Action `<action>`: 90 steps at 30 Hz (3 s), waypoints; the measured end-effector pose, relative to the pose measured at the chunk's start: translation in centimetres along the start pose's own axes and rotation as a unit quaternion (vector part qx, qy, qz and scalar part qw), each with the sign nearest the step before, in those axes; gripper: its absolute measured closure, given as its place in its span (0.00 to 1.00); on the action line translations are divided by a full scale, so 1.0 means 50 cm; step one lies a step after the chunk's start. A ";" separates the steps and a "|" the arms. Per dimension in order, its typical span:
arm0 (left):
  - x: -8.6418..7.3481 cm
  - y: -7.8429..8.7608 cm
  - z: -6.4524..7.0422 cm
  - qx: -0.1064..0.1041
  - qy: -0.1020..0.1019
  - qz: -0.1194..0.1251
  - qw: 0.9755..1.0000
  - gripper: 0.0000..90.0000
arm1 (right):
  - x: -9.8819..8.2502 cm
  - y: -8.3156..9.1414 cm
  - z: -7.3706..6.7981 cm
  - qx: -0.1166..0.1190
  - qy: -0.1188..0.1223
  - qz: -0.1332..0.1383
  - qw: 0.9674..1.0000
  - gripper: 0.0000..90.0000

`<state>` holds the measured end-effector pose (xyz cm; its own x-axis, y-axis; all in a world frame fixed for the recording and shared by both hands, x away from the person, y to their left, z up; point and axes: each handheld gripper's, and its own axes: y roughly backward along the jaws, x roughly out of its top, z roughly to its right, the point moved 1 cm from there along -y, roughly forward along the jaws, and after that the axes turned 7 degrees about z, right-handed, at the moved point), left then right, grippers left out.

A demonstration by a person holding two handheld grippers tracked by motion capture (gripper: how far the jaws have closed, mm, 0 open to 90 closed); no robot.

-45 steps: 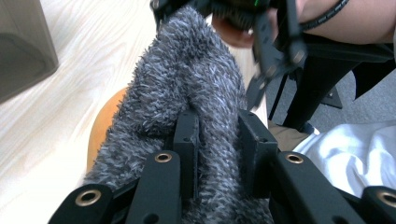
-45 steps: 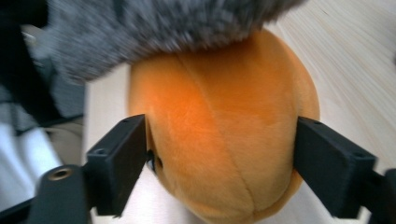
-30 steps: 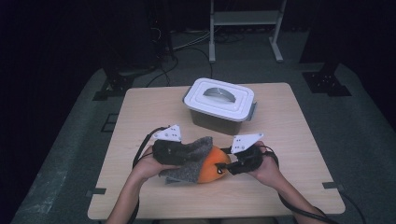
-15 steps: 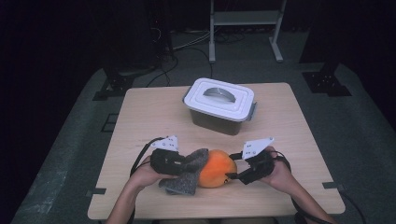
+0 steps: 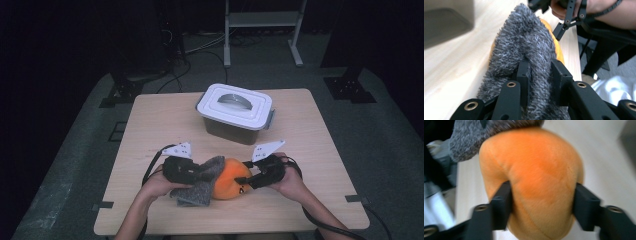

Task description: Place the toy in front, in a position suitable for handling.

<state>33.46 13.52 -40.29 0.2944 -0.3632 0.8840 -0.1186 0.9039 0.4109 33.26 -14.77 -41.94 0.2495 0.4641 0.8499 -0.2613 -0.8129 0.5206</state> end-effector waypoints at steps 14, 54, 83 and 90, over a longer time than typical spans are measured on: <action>0.013 -0.012 0.002 0.001 -0.016 -0.013 1.000 0.79 | -0.023 0.002 -0.013 -0.023 0.041 -0.002 0.999 0.40; -0.042 0.000 0.008 -0.009 -0.007 -0.043 0.999 0.78 | -0.032 0.028 -0.039 0.009 -0.003 0.017 1.000 0.30; -0.032 0.004 -0.012 0.030 -0.013 -0.035 0.999 0.78 | -0.045 -0.010 -0.019 -0.021 0.025 -0.017 0.999 0.39; -0.043 0.015 -0.021 0.032 0.002 -0.026 0.999 0.78 | -0.039 -0.015 -0.034 -0.030 0.044 -0.020 0.998 0.39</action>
<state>33.75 15.23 -42.11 0.3057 -0.4083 0.8601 -0.1639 0.8673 0.4700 31.40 -14.49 -43.84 0.1788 0.5271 0.8307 -0.3081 -0.7719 0.5561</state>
